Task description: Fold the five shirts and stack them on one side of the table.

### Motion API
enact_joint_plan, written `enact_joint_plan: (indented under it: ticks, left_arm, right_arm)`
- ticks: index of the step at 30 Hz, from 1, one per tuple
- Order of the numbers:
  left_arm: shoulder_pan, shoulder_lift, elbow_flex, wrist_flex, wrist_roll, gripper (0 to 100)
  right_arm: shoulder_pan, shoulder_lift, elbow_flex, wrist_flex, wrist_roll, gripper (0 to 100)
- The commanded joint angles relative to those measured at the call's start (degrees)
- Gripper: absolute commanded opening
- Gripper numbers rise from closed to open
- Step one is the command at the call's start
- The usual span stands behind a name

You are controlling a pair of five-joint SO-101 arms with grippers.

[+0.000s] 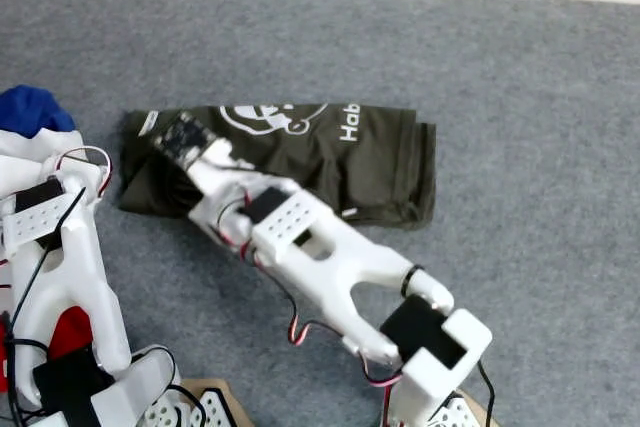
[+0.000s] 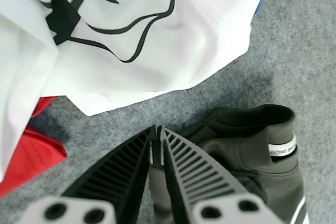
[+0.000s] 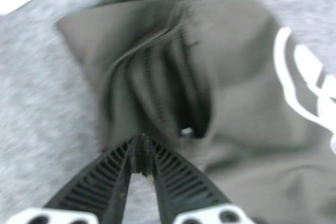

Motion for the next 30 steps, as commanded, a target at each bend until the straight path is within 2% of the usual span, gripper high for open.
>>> enact_joint_plan:
  ticks: [1, 9, 17, 23, 30]
  left_arm:
    - [-0.6, -2.3, -0.2, -0.8, 0.7, 3]
    - [-0.5, -2.2, 0.9, -0.9, 0.7, 3]
    - [-0.5, -2.2, 0.9, -0.9, 0.7, 3]
    - [-0.5, -2.2, 0.9, -0.9, 0.7, 3]
    - [-0.5, -2.2, 0.9, -0.9, 0.7, 3]
  right_arm:
    - [3.6, 0.2, -4.7, -0.9, -0.4, 0.8]
    - [5.1, -0.1, -6.2, -0.6, -0.7, 0.8]
    - [-0.8, -10.2, 2.2, 0.1, -0.5, 0.8]
    - [-2.5, -5.9, 3.7, -3.4, -0.4, 0.8]
    - [0.9, 2.5, -2.3, -4.4, -0.4, 0.8]
